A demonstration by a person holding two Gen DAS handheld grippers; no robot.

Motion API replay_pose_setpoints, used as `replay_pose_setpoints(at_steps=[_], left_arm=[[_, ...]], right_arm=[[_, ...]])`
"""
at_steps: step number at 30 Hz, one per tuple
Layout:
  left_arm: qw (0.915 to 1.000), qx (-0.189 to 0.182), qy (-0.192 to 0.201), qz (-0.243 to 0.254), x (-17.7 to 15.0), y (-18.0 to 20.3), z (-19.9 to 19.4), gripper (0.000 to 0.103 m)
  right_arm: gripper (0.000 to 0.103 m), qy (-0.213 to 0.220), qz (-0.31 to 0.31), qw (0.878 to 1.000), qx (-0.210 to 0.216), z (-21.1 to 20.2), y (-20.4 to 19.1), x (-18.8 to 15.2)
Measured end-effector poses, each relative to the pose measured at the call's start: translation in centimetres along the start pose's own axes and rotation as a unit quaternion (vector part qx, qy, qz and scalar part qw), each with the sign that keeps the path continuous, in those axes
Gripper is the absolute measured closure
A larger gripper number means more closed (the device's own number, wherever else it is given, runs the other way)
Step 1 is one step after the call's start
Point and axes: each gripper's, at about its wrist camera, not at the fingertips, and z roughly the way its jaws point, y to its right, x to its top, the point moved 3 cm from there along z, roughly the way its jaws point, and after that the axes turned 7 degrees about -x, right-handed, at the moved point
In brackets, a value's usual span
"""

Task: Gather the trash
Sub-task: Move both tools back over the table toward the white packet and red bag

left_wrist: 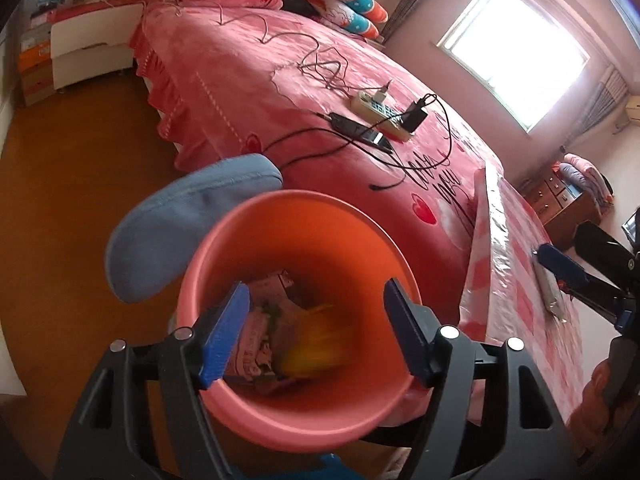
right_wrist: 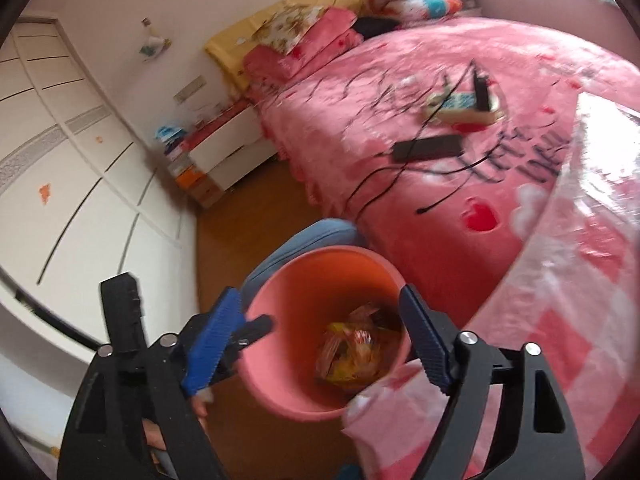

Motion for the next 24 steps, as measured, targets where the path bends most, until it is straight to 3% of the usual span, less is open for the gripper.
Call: replay_pose_setpoints(at_steps=[10,24], left_arm=[[0.9999,-0.005,0.009,0.011,0.1,1.4,-0.2,0.023],[0.9985,-0.027,-0.003,0.048,-0.4,6.0,0.3,0.022]], right_arm=[[0.014,0.059,0.05,0.996,-0.054,-4.0,5.2,-0.6],[0.012,0.082,0.058,0.991,-0.092,-6.4,7.5,-2.7]])
